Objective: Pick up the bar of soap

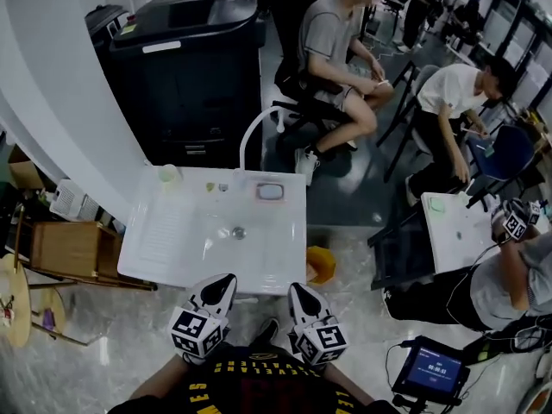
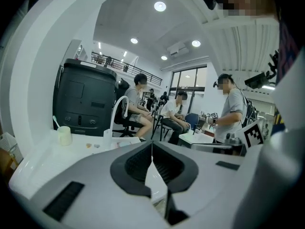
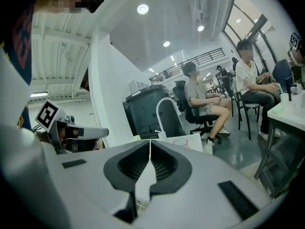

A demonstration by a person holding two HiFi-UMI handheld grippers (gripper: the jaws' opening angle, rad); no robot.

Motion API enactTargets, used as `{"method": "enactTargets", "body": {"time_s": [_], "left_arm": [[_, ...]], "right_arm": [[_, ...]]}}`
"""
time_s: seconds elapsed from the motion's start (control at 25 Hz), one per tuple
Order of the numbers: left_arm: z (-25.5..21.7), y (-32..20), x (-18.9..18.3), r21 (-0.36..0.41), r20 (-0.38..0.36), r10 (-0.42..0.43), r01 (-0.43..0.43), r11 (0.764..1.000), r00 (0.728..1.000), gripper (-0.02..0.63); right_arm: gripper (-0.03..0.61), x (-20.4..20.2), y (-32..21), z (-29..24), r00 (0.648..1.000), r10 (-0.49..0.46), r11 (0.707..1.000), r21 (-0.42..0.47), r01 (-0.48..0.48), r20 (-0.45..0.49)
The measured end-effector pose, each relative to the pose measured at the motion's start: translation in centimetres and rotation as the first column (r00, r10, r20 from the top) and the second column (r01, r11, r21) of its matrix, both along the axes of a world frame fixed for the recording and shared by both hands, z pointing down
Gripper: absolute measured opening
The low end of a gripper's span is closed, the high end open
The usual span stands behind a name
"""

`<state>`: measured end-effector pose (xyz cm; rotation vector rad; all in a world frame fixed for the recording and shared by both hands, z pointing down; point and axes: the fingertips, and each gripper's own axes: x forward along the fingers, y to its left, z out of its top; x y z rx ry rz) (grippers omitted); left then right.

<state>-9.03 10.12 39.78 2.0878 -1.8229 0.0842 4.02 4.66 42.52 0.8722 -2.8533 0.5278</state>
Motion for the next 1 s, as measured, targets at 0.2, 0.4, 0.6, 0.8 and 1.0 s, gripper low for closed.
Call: {"method": "enactTargets", "body": {"time_s": [0.2,0.4,0.6,0.8,1.0], "left_arm": [[-0.7,-3.9,0.9,-0.001,0.007,0.01,-0.01,1.0,1.0,0.015],[-0.3,-6.9,1.5,0.002,0.148,0.056,-0.057,0.998,0.987,0.015],[0.4,-9.9,1.4,0.01,0.221,0.163,-0.169,0.985,0.962,0.017],[1.6,-13.1,-0.5,-0.023,0.234,0.232,-0.234,0.972,0.944,0.032],[3.7,-18.4,-2.6,-0.108,0.311,0.31,-0.29,0.951,0.899,0.089]], "right_arm": [[0.021,0.9,-3.4,-0.4,1.0,0.002,1.0,0.003,-0.002,0.003],[0.021,0.5,-5.6,0.3,1.0,-0.006,1.0,0.014,0.006,-0.005],[0.021,-0.4,-7.5,0.4,1.0,-0.003,0.999,0.034,0.004,-0.016],[0.021,-2.1,-9.2,0.7,0.999,0.021,1.0,0.014,-0.021,-0.038],[0.021,-4.2,-11.8,0.3,0.997,0.052,0.999,-0.001,-0.052,-0.051]]}}
